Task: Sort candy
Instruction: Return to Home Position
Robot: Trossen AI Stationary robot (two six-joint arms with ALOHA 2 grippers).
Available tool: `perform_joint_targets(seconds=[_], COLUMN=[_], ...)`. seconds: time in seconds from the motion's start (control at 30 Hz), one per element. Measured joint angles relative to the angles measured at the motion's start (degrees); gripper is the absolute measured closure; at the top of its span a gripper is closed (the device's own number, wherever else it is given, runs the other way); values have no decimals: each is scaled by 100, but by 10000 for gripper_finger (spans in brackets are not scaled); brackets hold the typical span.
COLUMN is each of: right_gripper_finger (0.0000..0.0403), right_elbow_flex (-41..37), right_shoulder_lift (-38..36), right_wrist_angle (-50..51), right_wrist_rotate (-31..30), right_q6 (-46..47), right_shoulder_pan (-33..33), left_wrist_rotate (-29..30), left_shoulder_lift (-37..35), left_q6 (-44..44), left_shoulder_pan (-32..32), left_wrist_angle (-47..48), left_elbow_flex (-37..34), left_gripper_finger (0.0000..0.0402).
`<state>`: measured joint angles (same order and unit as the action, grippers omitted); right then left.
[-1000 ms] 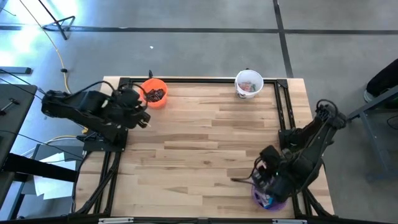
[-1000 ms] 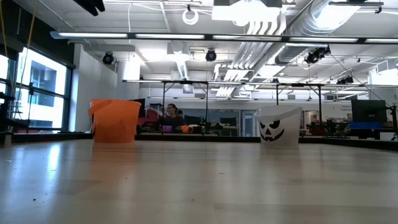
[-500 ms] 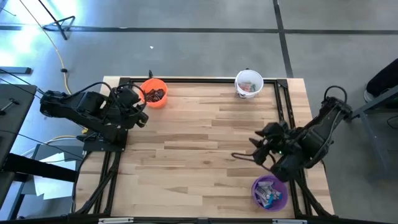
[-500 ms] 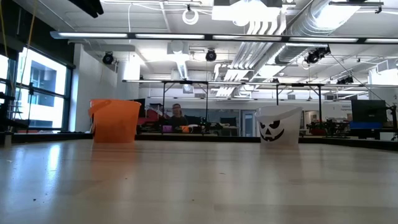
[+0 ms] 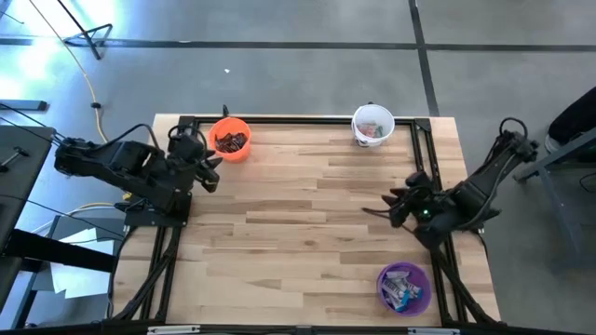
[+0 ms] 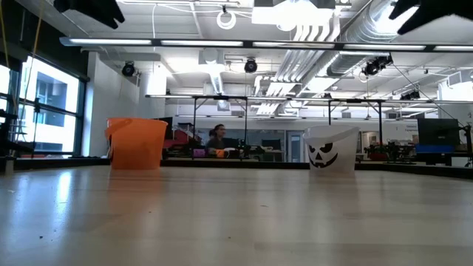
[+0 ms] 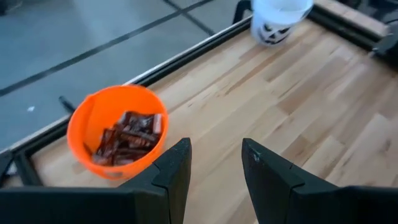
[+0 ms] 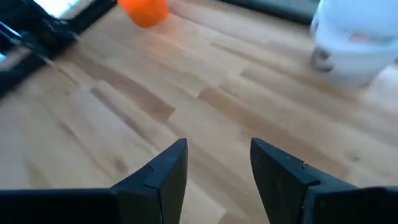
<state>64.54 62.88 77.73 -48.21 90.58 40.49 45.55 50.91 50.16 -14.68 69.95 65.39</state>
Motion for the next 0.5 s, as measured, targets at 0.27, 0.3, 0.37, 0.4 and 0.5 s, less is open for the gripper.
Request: perform_joint_targets(seconds=[0.27, 0.3, 0.37, 0.4, 0.5], right_gripper_finger=[234, 234, 234, 234, 234], right_elbow_flex=[-1866, -2053, -2380, -2535, -2958], right_shoulder_lift=[-1689, -1836, -2105, -2234, -2643], right_wrist_angle=[-2572, -2941, -3569, -3826, -4361], right_wrist_rotate=[-811, -892, -980, -999, -1009], right_q6=[-654, -1030, -1874, -2248, -2891], right_shoulder_pan=[315, 333, 343, 342, 339], left_wrist_rotate=[1, 1, 12, 37, 91], left_shoulder_lift=[-25, -24, -25, -29, -59], left_q6=[-703, -672, -636, -635, -572], left_shoulder_pan=[0, 0, 1, 4, 4], left_wrist_angle=[-588, -595, -600, -601, -605], left_elbow_flex=[0, 0, 0, 0, 0], left_gripper_finger=[271, 271, 271, 271, 271])
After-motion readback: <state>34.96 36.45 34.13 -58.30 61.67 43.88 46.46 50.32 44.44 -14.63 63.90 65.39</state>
